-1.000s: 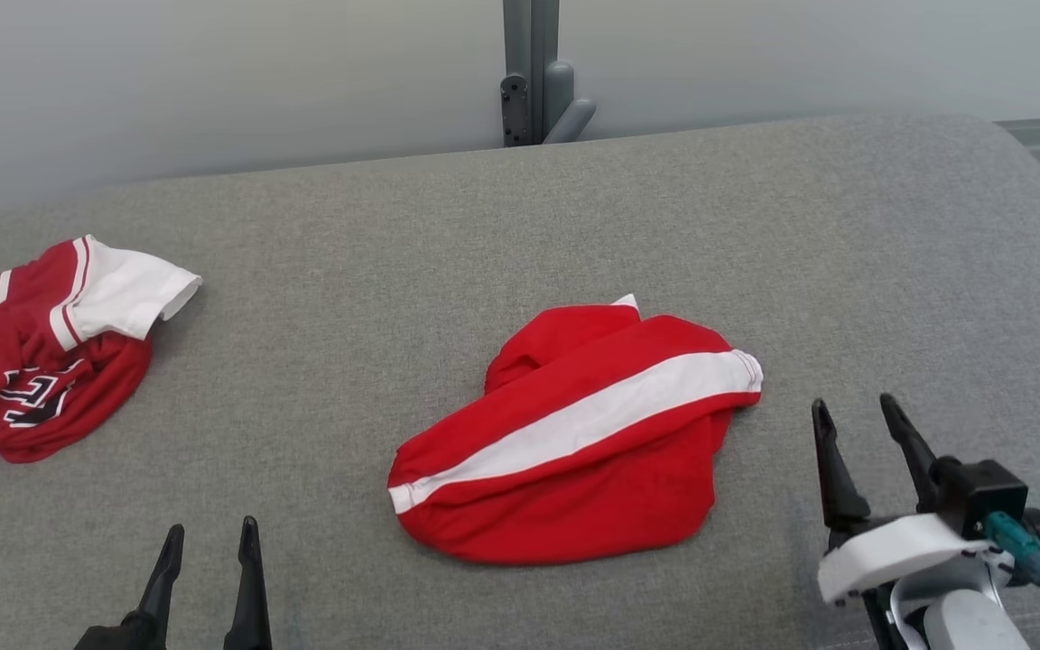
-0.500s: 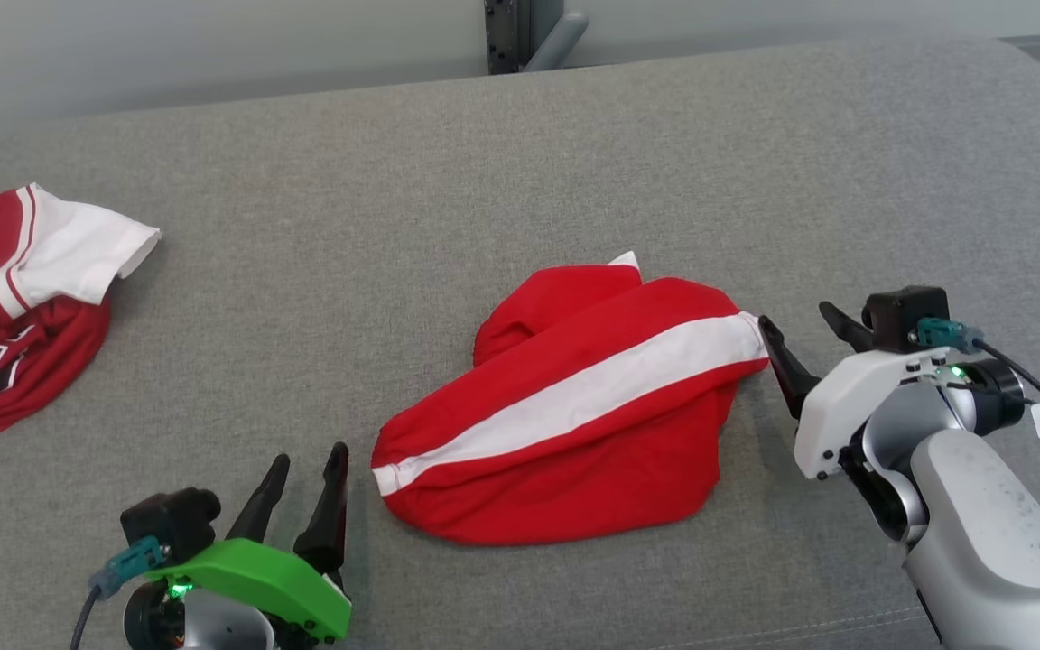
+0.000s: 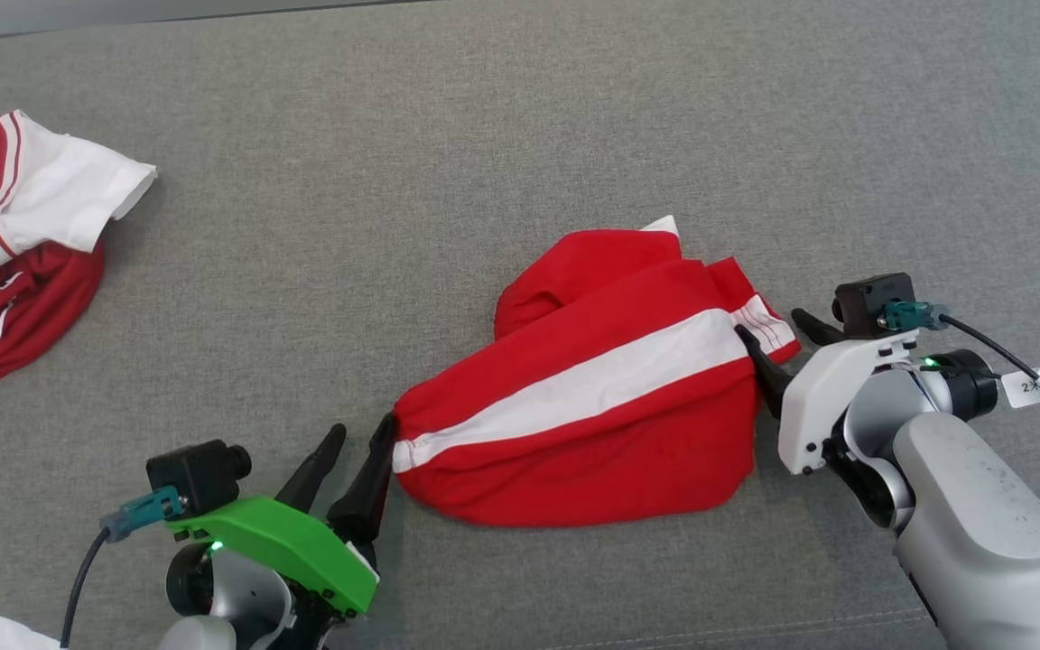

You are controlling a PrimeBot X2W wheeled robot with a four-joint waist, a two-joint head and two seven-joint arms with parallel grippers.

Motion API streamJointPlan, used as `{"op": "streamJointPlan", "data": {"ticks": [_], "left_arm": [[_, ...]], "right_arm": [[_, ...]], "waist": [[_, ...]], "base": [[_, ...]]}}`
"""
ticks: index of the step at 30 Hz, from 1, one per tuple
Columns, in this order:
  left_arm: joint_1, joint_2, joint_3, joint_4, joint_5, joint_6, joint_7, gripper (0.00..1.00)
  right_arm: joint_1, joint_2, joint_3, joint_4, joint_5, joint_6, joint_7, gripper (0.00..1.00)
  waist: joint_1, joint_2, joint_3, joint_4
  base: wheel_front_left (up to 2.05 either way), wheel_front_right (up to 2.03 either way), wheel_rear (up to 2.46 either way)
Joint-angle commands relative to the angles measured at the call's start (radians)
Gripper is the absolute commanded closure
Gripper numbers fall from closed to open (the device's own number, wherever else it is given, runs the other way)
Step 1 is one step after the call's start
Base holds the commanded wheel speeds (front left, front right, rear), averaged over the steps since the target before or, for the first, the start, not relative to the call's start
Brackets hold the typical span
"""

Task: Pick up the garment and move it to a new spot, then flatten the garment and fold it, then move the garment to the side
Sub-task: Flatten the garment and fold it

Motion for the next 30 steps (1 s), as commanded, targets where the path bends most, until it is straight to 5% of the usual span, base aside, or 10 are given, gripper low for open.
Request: {"op": "streamJointPlan", "data": {"ticks": [1, 28, 30], "left_arm": [[0.006, 0.002, -0.006, -0.011, -0.013, -0.005, 0.010, 0.00], [0.052, 0.011, -0.057, -0.082, -0.086, 0.002, 0.085, 0.00], [0.057, 0.010, -0.060, -0.092, -0.102, 0.000, 0.091, 0.00]], "right_arm": [[-0.005, -0.008, 0.009, 0.007, 0.010, -0.001, -0.006, 0.00], [-0.039, -0.058, 0.164, 0.020, -0.006, -0.001, -0.106, 0.00], [-0.039, -0.060, 0.170, 0.020, -0.002, -0.001, -0.110, 0.08]], "waist": [[0.0000, 0.0049, 0.006, 0.004], [0.0000, 0.0049, 0.003, -0.018], [0.0000, 0.0049, 0.002, -0.018]], "base": [[0.00, 0.00, 0.00], [0.00, 0.00, 0.00], [0.00, 0.00, 0.00]]}}
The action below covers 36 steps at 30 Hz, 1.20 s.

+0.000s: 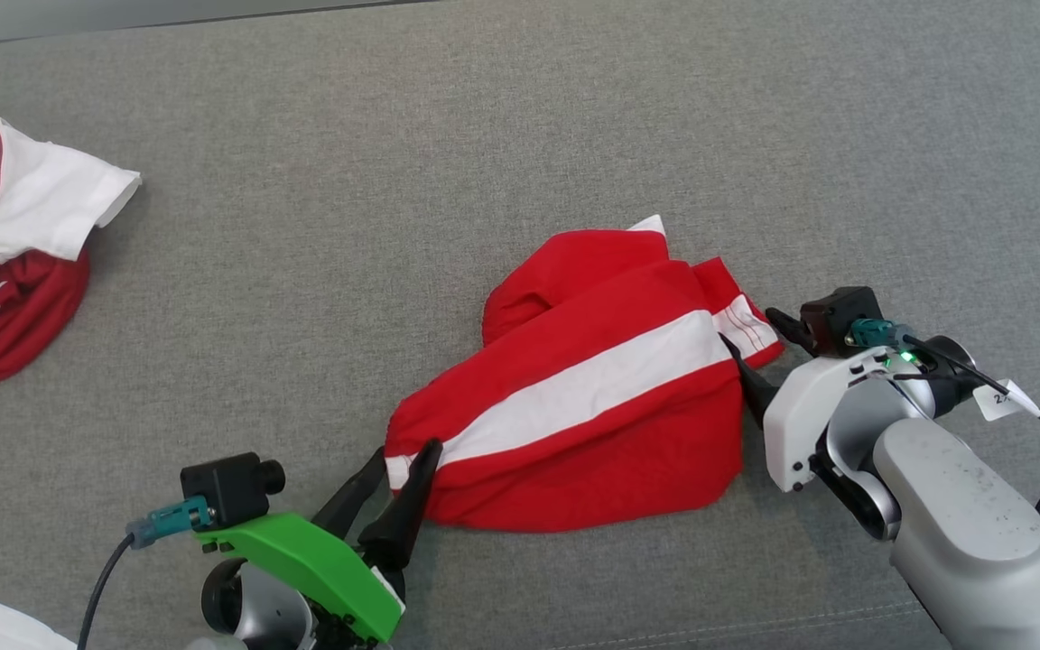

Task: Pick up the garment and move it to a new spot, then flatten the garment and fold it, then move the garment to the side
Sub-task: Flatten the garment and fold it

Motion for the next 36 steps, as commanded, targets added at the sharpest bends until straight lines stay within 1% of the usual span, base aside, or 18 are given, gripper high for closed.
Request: {"op": "streamJointPlan", "data": {"ticks": [1, 2, 3, 5, 9, 10, 12, 13, 16, 17, 19, 22, 28, 29, 30, 32, 34, 36], "left_arm": [[0.011, 0.006, -0.002, -0.009, -0.016, -0.002, 0.005, 0.00], [0.010, 0.009, -0.004, -0.011, -0.017, -0.002, 0.008, 0.00], [0.008, 0.011, -0.007, -0.011, -0.013, -0.003, 0.009, 0.00], [0.004, 0.011, -0.014, -0.012, -0.016, -0.004, 0.011, 0.00], [0.001, 0.011, -0.017, -0.013, -0.020, -0.005, 0.007, 0.00], [0.001, 0.011, -0.017, -0.012, -0.017, -0.005, 0.005, 0.00], [0.001, 0.013, -0.018, -0.009, -0.015, -0.005, 0.005, 0.00], [0.001, 0.016, -0.023, -0.007, -0.015, -0.006, 0.008, 0.00], [0.004, 0.024, -0.026, -0.004, 0.000, -0.005, 0.007, 0.19], [0.008, 0.027, -0.027, -0.005, 0.004, -0.005, 0.007, 0.20], [0.017, 0.032, -0.028, -0.010, -0.001, -0.005, 0.010, 0.15], [0.026, 0.045, -0.026, -0.017, -0.005, -0.005, 0.019, 0.00], [0.041, 0.065, -0.034, -0.032, -0.008, -0.005, 0.040, 0.00], [0.041, 0.066, -0.037, -0.033, -0.010, -0.005, 0.043, 0.03], [0.042, 0.066, -0.039, -0.033, -0.011, -0.006, 0.044, 0.15], [0.041, 0.066, -0.043, -0.030, -0.009, -0.006, 0.043, 0.51], [0.037, 0.064, -0.046, -0.027, -0.009, -0.006, 0.040, 0.67], [0.030, 0.064, -0.048, -0.023, -0.010, -0.007, 0.039, 0.89]], "right_arm": [[-0.007, -0.005, 0.008, 0.004, 0.009, -0.001, -0.006, 0.11], [-0.008, -0.007, 0.010, 0.004, 0.010, -0.001, -0.007, 0.13], [-0.010, -0.008, 0.011, 0.004, 0.011, -0.001, -0.010, 0.20], [-0.013, -0.008, 0.014, 0.005, 0.009, -0.001, -0.017, 0.28], [-0.017, -0.006, 0.017, 0.006, 0.010, -0.001, -0.024, 0.31], [-0.018, -0.006, 0.017, 0.007, 0.010, -0.001, -0.026, 0.34], [-0.017, -0.008, 0.018, 0.008, 0.010, -0.001, -0.027, 0.33], [-0.017, -0.010, 0.019, 0.010, 0.012, -0.001, -0.028, 0.36], [-0.017, -0.007, 0.019, 0.015, 0.010, -0.001, -0.032, 0.32], [-0.016, -0.006, 0.019, 0.015, 0.010, -0.001, -0.033, 0.31], [-0.015, -0.004, 0.020, 0.017, 0.009, -0.001, -0.038, 0.29], [-0.012, -0.003, 0.022, 0.017, 0.007, -0.001, -0.038, 0.29], [-0.004, -0.004, 0.026, 0.007, 0.012, -0.001, -0.039, 0.33], [-0.003, -0.005, 0.026, 0.006, 0.015, -0.001, -0.039, 0.34], [-0.001, -0.006, 0.027, 0.005, 0.016, -0.001, -0.038, 0.39], [-0.001, -0.008, 0.030, 0.003, 0.017, -0.001, -0.035, 0.45], [-0.004, -0.008, 0.033, 0.001, 0.017, -0.001, -0.034, 0.49], [-0.008, -0.007, 0.034, -0.001, 0.016, -0.001, -0.035, 0.51]], "waist": [[0.0000, 0.0049, 0.000, 0.000], [0.0000, 0.0049, 0.001, 0.000], [0.0000, 0.0049, 0.002, -0.001], [0.0000, 0.0049, 0.003, -0.003], [0.0000, 0.0049, 0.005, -0.007], [0.0000, 0.0049, 0.006, -0.008], [0.0000, 0.0049, 0.006, -0.011], [0.0000, 0.0049, 0.006, -0.013], [0.0000, 0.0049, 0.004, -0.015], [0.0000, 0.0049, 0.003, -0.016], [0.0000, 0.0049, 0.002, -0.017], [0.0000, 0.0049, -0.001, -0.017], [0.0000, 0.0049, -0.006, -0.017], [0.0000, 0.0049, -0.006, -0.017], [0.0000, 0.0049, -0.006, -0.017], [0.0000, 0.0049, -0.006, -0.019], [0.0000, 0.0049, -0.004, -0.021], [0.0000, 0.0049, -0.003, -0.022]], "base": [[0.00, 0.00, 0.00], [0.00, 0.00, 0.00], [0.00, 0.00, 0.00], [0.00, 0.00, 0.00], [0.00, 0.00, 0.00], [0.00, 0.00, 0.00], [0.00, 0.00, 0.00], [0.00, 0.00, 0.00], [0.00, 0.00, 0.00], [0.00, 0.00, 0.00], [0.00, 0.00, 0.00], [0.00, 0.00, 0.00], [0.00, 0.00, 0.00], [0.00, 0.00, 0.00], [0.00, 0.00, 0.00], [0.00, 0.00, 0.00], [0.00, 0.00, 0.00], [0.00, 0.00, 0.00]]}}
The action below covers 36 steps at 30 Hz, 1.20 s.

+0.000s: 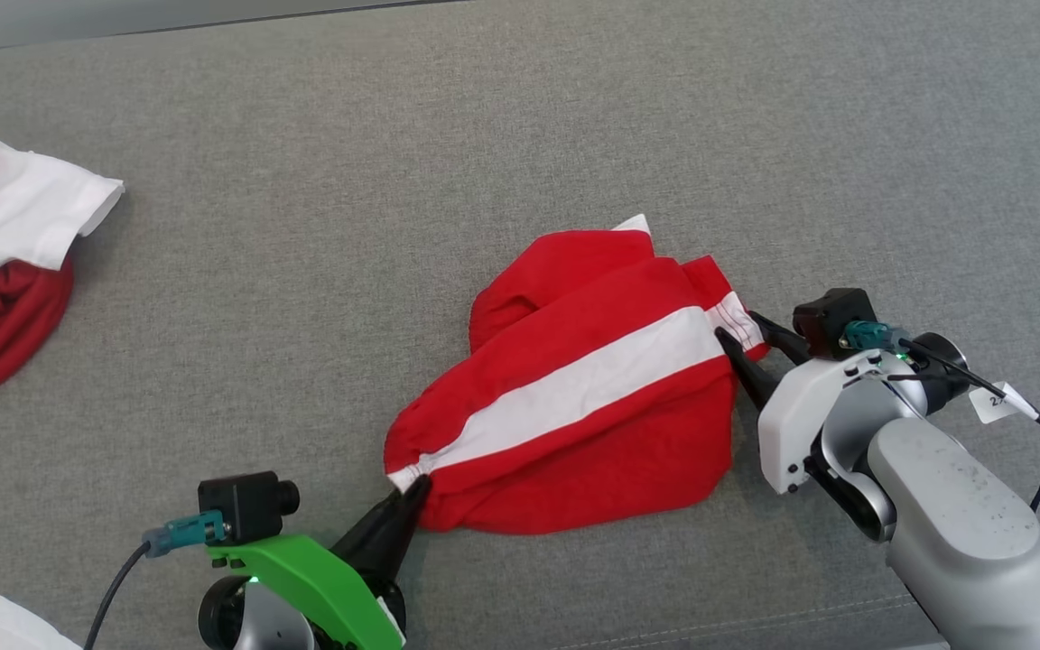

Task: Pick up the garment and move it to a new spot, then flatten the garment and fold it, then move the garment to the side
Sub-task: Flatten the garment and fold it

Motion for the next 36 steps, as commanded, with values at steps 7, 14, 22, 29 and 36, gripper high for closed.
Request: {"op": "streamJointPlan", "data": {"ticks": [7, 14, 22, 29, 36], "left_arm": [[-0.008, 0.010, 0.002, 0.011, -0.012, -0.006, -0.013, 1.00], [-0.003, 0.008, -0.001, 0.017, -0.016, -0.005, -0.018, 1.00], [-0.013, 0.006, -0.005, 0.023, -0.013, -0.005, -0.025, 1.00], [-0.014, 0.006, -0.009, 0.029, -0.016, -0.006, -0.029, 1.00], [0.002, 0.012, -0.007, 0.027, -0.013, -0.001, -0.038, 1.00]], "right_arm": [[0.006, -0.004, -0.008, -0.004, -0.013, -0.001, -0.012, 0.09], [0.014, 0.000, -0.013, -0.003, -0.024, -0.001, -0.017, 0.04], [0.005, 0.003, 0.000, -0.002, -0.027, -0.001, -0.008, 0.25], [-0.002, -0.002, 0.012, 0.011, -0.020, -0.001, -0.010, 0.90], [0.010, -0.002, -0.015, 0.020, -0.016, -0.001, -0.038, 1.00]], "waist": [[0.0000, 0.0048, -0.002, -0.005], [0.0000, 0.0048, -0.004, -0.006], [0.0000, 0.0048, -0.003, 0.002], [0.0000, 0.0048, -0.008, 0.006], [0.0000, 0.0048, -0.019, -0.001]], "base": [[0.00, 0.00, 0.00], [0.00, 0.00, 0.00], [0.00, 0.00, 0.00], [0.00, 0.00, 0.00], [0.00, 0.00, 0.00]]}}
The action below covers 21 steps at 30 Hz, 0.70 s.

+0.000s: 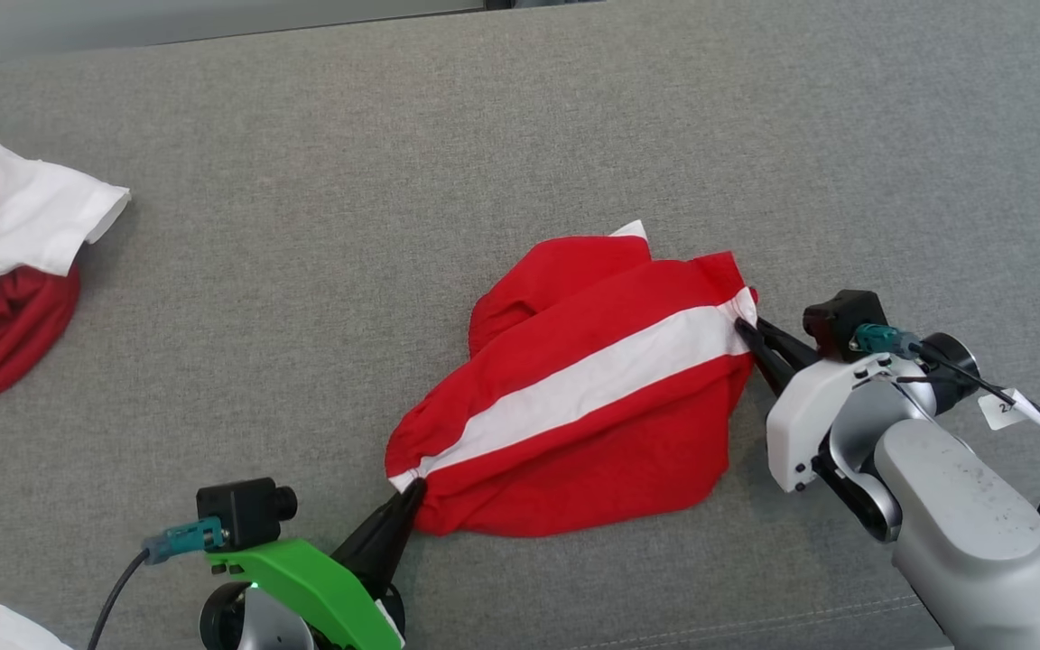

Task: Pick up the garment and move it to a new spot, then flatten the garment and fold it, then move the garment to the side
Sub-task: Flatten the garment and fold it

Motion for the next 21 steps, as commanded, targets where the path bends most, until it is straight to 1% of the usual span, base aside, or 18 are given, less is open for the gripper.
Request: {"op": "streamJointPlan", "data": {"ticks": [1, 4, 7, 10, 13, 17, 21], "left_arm": [[0.006, 0.010, 0.004, -0.004, 0.002, 0.000, -0.006, 1.00], [0.014, 0.014, 0.014, -0.019, -0.002, 0.002, -0.014, 1.00], [0.022, 0.013, 0.024, -0.053, -0.017, 0.004, -0.018, 1.00], [0.030, 0.011, 0.046, -0.108, -0.036, 0.011, -0.029, 1.00], [0.029, 0.014, 0.077, -0.178, -0.047, 0.027, -0.043, 1.00], [-0.015, 0.023, 0.111, -0.247, -0.045, 0.047, -0.046, 1.00], [-0.106, 0.032, 0.129, -0.239, -0.006, 0.068, -0.056, 1.00]], "right_arm": [[0.013, -0.003, -0.011, 0.002, 0.007, -0.001, -0.010, 1.00], [0.027, -0.004, -0.034, -0.014, 0.017, -0.001, -0.026, 1.00], [0.051, 0.000, -0.073, -0.054, 0.056, -0.001, -0.045, 1.00], [0.084, -0.007, -0.118, -0.120, 0.103, -0.001, -0.062, 1.00], [0.110, -0.024, -0.166, -0.202, 0.125, -0.001, -0.077, 1.00], [0.123, -0.022, -0.221, -0.295, 0.142, -0.001, -0.087, 1.00], [0.083, -0.004, -0.233, -0.332, 0.115, -0.001, -0.094, 1.00]], "waist": [[0.0000, 0.0048, -0.006, -0.003], [0.0000, 0.0048, -0.019, -0.008], [0.0000, 0.0048, -0.038, -0.012], [0.0000, 0.0048, -0.064, -0.018], [0.0000, 0.0048, -0.089, -0.026], [0.0000, 0.0048, -0.119, -0.038], [0.0000, 0.0048, -0.139, -0.044]], "base": [[0.00, 0.00, 0.00], [0.00, 0.00, 0.00], [0.00, 0.00, 0.00], [0.00, 0.00, 0.00], [0.00, 0.00, 0.00], [0.00, 0.00, 0.00], [0.00, 0.00, 0.00]]}}
